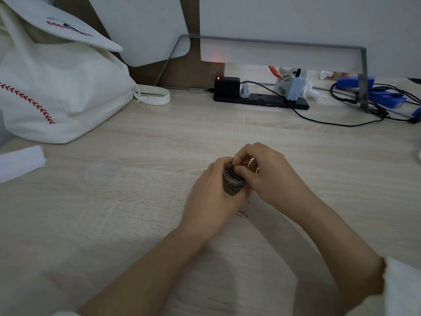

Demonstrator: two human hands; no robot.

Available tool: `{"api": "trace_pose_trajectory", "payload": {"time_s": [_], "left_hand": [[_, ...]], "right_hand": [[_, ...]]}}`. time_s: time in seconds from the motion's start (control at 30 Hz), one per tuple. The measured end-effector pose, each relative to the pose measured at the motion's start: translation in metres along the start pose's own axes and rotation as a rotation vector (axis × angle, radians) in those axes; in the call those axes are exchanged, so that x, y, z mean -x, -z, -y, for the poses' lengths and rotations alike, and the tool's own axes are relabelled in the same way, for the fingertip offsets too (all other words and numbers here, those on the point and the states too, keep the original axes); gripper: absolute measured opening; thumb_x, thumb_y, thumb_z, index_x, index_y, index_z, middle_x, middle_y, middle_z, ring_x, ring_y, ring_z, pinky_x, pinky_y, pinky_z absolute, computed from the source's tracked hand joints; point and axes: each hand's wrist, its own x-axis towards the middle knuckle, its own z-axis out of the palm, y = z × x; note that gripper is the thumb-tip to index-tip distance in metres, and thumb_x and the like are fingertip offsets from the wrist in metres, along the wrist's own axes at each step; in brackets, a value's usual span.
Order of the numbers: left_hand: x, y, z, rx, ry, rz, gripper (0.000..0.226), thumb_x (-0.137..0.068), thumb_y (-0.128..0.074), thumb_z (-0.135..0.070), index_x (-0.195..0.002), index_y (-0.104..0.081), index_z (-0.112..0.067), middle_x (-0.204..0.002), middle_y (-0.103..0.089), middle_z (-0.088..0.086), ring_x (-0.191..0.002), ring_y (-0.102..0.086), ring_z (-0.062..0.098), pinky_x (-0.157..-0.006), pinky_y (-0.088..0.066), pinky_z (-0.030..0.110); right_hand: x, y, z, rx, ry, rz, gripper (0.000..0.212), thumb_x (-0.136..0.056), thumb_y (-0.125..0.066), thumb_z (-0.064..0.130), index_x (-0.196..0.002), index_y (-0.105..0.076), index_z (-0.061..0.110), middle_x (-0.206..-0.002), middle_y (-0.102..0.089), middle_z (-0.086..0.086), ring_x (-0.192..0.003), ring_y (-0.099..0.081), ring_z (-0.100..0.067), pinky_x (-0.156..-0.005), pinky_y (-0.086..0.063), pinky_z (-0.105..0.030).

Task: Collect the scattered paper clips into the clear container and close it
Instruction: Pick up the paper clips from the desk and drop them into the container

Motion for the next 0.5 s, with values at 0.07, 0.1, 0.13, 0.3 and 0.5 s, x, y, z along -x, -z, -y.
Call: {"api": "trace_pose_trajectory", "payload": {"time_s": [0.07, 0.1, 0.13, 0.3, 0.5], "left_hand": [[0.0, 0.0, 0.0, 0.001, 0.0, -0.004, 0.044, -0.079, -0.065, -0.043, -0.117, -0.047, -0.032, -0.112, -0.061, -0.012, -0.104, -0.058, 0.006, -0.087, -0.049, 0.036], [0.0, 0.0, 0.0, 0.001, 0.002, -0.004, 0.044, -0.079, -0.065, -0.043, -0.118, -0.046, -0.033, -0.113, -0.06, -0.012, -0.104, -0.058, 0.006, -0.087, -0.049, 0.036], [0.0, 0.0, 0.0, 0.001, 0.002, -0.005, 0.044, -0.079, -0.065, -0.043, -0.118, -0.046, -0.034, -0.113, -0.06, -0.013, -0.105, -0.057, 0.006, -0.087, -0.049, 0.036], [0.0, 0.0, 0.001, -0.009, -0.015, -0.02, 0.047, -0.076, -0.064, -0.046, -0.118, -0.045, -0.036, -0.115, -0.06, -0.012, -0.107, -0.057, 0.01, -0.089, -0.047, 0.039], [0.0, 0.002, 0.001, -0.022, 0.008, -0.013, 0.049, -0.077, -0.068, -0.04, -0.118, -0.042, -0.036, -0.119, -0.058, -0.014, -0.111, -0.054, 0.008, -0.093, -0.046, 0.037]], "right_hand": [[0.003, 0.004, -0.001, -0.034, 0.005, 0.018, 0.009, -0.083, -0.059, 0.011, -0.086, -0.059, 0.019, -0.089, -0.057, 0.006, -0.069, -0.05, 0.0, -0.065, -0.039, -0.003], [0.005, 0.007, -0.001, -0.058, 0.003, 0.026, 0.01, -0.084, -0.058, 0.012, -0.088, -0.06, 0.02, -0.09, -0.059, 0.007, -0.069, -0.051, 0.0, -0.066, -0.04, -0.003], [0.008, 0.01, -0.001, -0.084, 0.002, 0.028, 0.011, -0.085, -0.057, 0.013, -0.09, -0.06, 0.022, -0.091, -0.06, 0.01, -0.07, -0.052, 0.002, -0.065, -0.04, -0.003], [0.025, 0.017, -0.009, -0.132, -0.016, -0.106, 0.011, -0.086, -0.054, 0.018, -0.09, -0.059, 0.027, -0.096, -0.058, 0.012, -0.081, -0.051, 0.004, -0.067, -0.039, -0.004], [0.05, 0.006, -0.018, -0.037, -0.099, -0.039, 0.008, -0.079, -0.059, 0.03, -0.084, -0.057, 0.025, -0.091, -0.056, 0.009, -0.073, -0.052, -0.006, -0.062, -0.04, -0.014]]}}
